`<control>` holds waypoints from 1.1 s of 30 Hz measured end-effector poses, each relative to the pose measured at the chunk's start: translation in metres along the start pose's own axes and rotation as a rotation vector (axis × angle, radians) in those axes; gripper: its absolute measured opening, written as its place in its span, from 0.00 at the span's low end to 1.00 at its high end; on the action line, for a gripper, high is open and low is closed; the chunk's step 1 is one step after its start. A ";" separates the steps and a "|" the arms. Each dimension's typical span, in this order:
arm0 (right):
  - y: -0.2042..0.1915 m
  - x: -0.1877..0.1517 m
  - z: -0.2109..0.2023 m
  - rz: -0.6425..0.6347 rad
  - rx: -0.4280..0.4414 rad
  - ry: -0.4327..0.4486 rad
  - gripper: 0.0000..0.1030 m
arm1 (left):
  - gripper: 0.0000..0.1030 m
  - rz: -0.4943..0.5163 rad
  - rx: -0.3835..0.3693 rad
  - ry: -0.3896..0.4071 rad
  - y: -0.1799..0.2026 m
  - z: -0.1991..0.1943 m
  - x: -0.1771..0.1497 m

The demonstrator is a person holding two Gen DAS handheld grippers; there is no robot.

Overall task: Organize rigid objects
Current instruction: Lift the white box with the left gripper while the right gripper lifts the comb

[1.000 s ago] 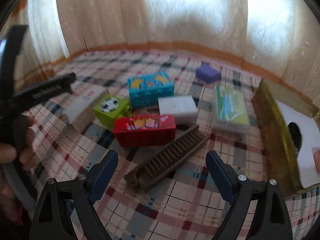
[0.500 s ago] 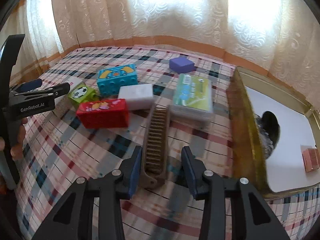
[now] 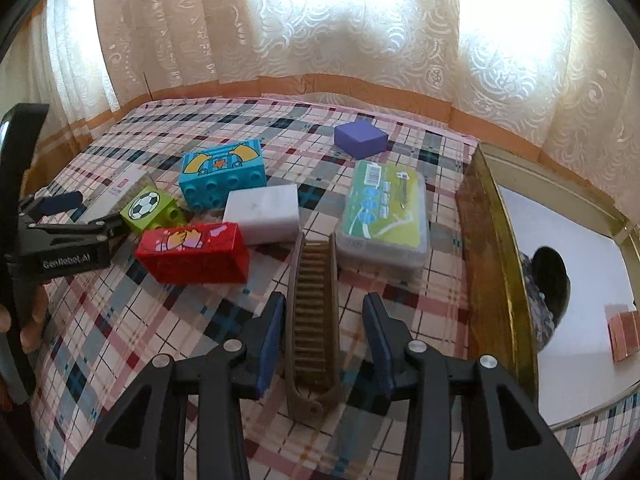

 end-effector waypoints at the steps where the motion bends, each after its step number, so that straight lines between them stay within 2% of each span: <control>1: -0.001 0.000 0.000 -0.004 -0.002 0.001 0.42 | 0.70 -0.012 -0.036 0.000 0.002 -0.001 -0.001; 2: -0.001 0.000 0.000 -0.006 -0.003 0.001 0.41 | 0.54 -0.017 -0.075 0.004 0.005 -0.002 -0.001; 3: -0.001 -0.001 0.000 -0.007 0.004 0.001 0.38 | 0.45 -0.016 -0.098 0.008 0.008 -0.003 -0.001; 4: -0.002 -0.001 -0.001 -0.007 0.023 0.001 0.28 | 0.40 -0.004 -0.096 0.015 0.010 -0.005 -0.001; 7: -0.005 -0.003 -0.004 -0.024 0.026 0.006 0.27 | 0.39 -0.013 -0.094 0.017 0.011 -0.006 -0.001; 10: -0.002 -0.004 -0.006 0.011 0.079 0.012 0.26 | 0.39 -0.060 -0.103 0.048 0.006 -0.012 0.000; 12: -0.001 -0.002 -0.014 0.048 0.156 0.049 0.26 | 0.39 -0.077 -0.095 0.114 0.004 -0.021 0.006; 13: 0.001 0.000 -0.021 0.059 0.180 0.078 0.26 | 0.39 -0.080 -0.084 0.173 0.004 -0.030 0.009; 15: 0.004 0.006 -0.040 0.079 0.214 0.168 0.26 | 0.39 -0.073 -0.069 0.264 0.005 -0.046 0.014; 18: 0.009 0.012 -0.061 0.104 0.228 0.263 0.27 | 0.39 -0.086 -0.056 0.353 0.007 -0.061 0.016; 22: 0.014 0.015 -0.078 0.095 0.176 0.354 0.27 | 0.39 -0.117 -0.051 0.419 0.008 -0.073 0.020; 25: 0.020 0.018 -0.083 0.102 0.147 0.381 0.27 | 0.39 -0.129 -0.030 0.453 0.009 -0.079 0.021; 33: 0.036 0.022 -0.090 0.130 0.122 0.410 0.27 | 0.39 -0.164 -0.033 0.434 0.027 -0.079 0.013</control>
Point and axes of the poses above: each gripper's, at about its wrist camera, not at the fingertips, and z roughly the way its jaws point, y to its right, x to its top, the point moved 6 cm from there along z, roughly the way its jaws point, and after that the axes turned 4 degrees about -x, right-handed, at the moved point
